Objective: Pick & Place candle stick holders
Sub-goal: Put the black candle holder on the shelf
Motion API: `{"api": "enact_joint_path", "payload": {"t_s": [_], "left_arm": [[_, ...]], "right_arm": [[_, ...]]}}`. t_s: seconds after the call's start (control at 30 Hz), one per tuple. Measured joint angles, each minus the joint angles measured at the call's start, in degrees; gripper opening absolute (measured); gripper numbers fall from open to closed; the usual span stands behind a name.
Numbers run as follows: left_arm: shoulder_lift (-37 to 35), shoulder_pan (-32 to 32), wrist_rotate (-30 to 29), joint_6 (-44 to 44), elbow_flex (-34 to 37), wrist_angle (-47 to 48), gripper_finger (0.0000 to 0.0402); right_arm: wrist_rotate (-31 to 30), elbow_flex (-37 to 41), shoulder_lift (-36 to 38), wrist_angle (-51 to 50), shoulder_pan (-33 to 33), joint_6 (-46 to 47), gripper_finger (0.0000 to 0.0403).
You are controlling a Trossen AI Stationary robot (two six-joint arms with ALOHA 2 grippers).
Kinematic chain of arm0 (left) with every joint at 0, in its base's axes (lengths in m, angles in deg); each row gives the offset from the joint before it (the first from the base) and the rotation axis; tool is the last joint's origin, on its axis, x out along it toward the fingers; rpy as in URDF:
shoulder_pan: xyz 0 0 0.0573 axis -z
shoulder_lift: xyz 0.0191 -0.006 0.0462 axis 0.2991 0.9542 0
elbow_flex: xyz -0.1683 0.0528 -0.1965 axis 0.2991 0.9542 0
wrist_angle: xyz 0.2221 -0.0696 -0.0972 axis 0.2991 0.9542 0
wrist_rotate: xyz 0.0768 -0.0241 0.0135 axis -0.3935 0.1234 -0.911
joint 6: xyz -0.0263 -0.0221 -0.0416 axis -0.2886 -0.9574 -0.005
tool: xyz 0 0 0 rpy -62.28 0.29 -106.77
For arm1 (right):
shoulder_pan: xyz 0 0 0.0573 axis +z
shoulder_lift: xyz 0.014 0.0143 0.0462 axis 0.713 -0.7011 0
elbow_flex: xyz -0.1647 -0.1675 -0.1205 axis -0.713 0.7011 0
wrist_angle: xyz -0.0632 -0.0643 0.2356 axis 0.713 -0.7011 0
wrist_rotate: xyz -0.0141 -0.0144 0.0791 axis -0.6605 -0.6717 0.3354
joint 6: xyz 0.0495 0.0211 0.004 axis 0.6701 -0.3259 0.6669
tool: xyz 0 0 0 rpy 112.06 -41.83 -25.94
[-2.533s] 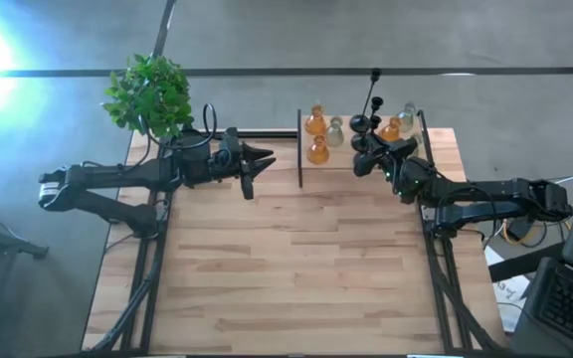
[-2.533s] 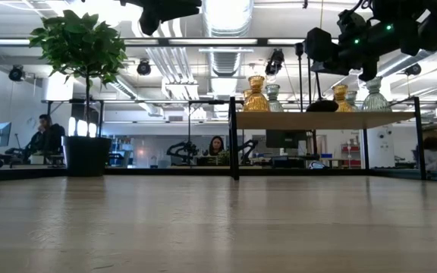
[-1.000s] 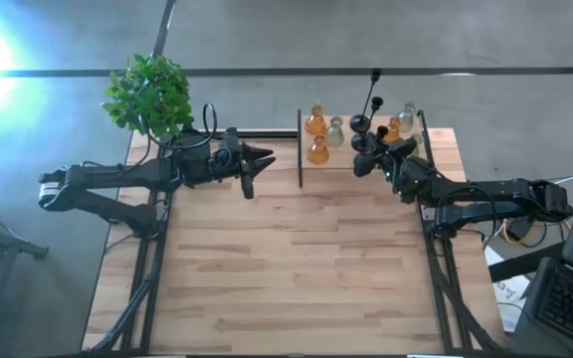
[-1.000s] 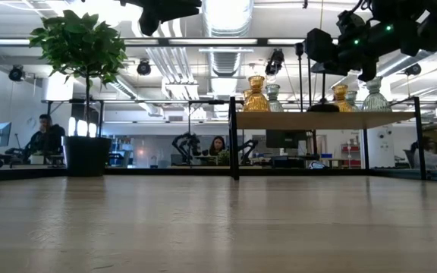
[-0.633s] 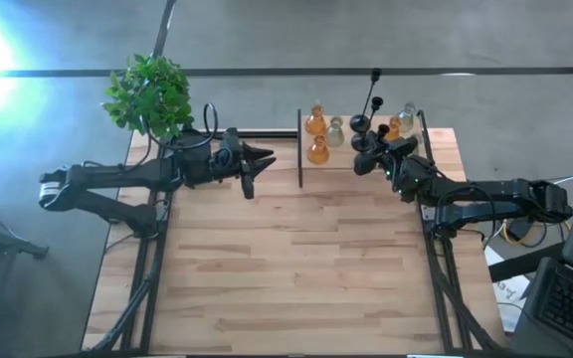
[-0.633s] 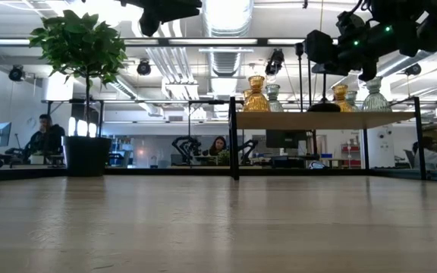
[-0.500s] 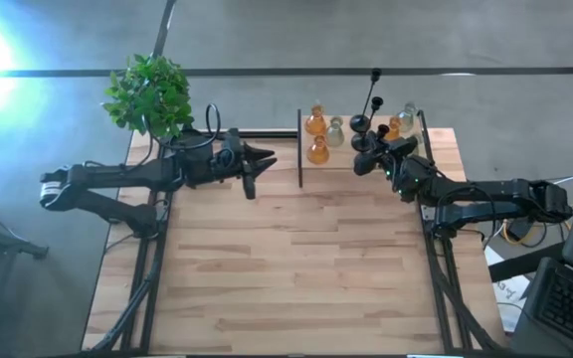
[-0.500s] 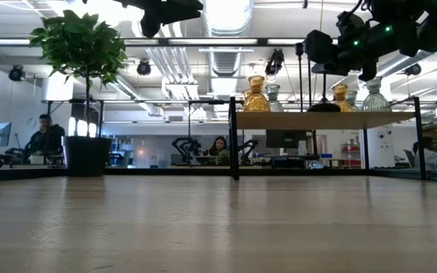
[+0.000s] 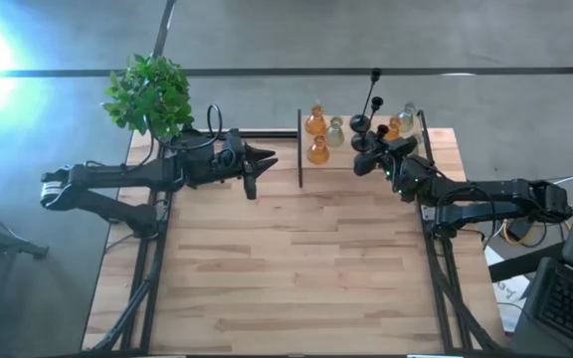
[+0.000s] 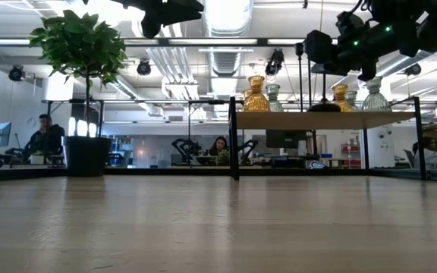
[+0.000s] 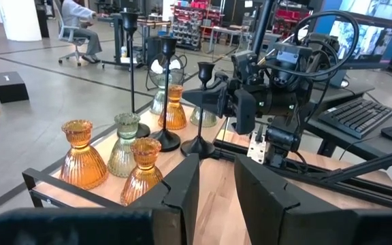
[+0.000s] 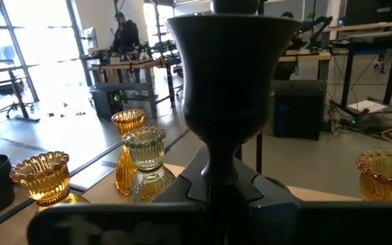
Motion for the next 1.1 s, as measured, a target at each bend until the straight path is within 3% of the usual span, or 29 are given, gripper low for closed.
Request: {"api": "enact_joint_path", "payload": {"t_s": [0.7, 1.1], "left_arm": [[0.0, 0.0, 0.0, -0.1, 0.0, -0.4, 0.0099], [0.0, 0.0, 0.0, -0.1, 0.0, -0.4, 0.0099]], "right_arm": [[2.6, 0.0, -0.1, -0.5, 0.0, -2.2, 0.0012], [2.5, 0.0, -0.1, -0.9, 0.0, -2.1, 0.0102]]}}
